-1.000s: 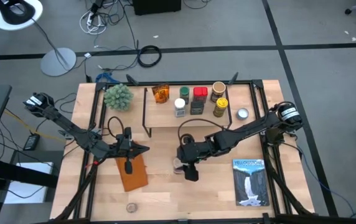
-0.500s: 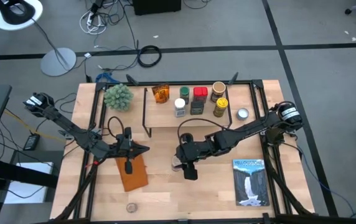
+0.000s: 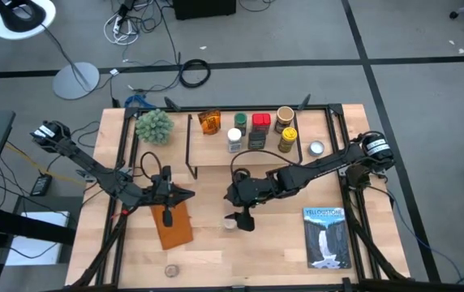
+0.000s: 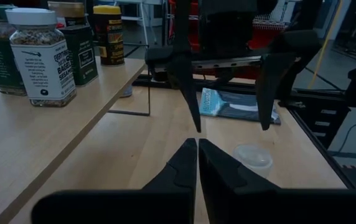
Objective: Shelf spices
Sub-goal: Put the black seasoning bottle on the shelf
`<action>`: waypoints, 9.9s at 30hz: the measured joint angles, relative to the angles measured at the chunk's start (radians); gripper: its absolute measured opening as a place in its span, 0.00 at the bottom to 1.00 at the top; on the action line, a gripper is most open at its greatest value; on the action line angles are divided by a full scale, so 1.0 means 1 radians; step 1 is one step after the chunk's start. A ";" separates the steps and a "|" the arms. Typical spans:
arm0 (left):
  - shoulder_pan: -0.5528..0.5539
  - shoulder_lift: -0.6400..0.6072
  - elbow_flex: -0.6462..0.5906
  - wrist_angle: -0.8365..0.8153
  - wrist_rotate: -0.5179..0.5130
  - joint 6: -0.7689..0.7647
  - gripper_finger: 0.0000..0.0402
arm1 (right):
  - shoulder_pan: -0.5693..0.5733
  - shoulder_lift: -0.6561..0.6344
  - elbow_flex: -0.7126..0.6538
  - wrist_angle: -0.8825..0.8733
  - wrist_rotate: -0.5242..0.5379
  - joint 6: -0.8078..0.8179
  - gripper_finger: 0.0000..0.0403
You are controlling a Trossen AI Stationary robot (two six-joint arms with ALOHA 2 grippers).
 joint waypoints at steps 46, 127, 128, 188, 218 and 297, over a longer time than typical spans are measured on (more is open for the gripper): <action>0.039 0.380 0.227 -0.116 0.185 -0.045 0.05 | 0.318 -0.033 -0.117 -0.171 0.799 0.626 0.76; 0.046 0.380 0.227 -0.135 0.173 -0.133 0.28 | 0.229 0.016 -0.117 -0.053 0.387 0.365 0.08; 0.046 0.380 0.227 -0.139 0.174 -0.133 0.33 | 0.231 0.016 -0.117 -0.058 0.387 0.366 0.08; 0.210 0.784 0.664 -0.753 0.622 -0.048 0.46 | 0.374 0.015 -0.117 -0.364 0.655 0.662 0.11; 0.286 0.784 1.125 -1.523 0.584 0.052 0.46 | 0.311 0.015 -0.118 -0.072 0.676 0.318 0.11; 0.161 0.498 0.683 -0.693 0.380 0.011 0.73 | 0.247 0.319 -0.152 0.502 0.796 0.166 0.33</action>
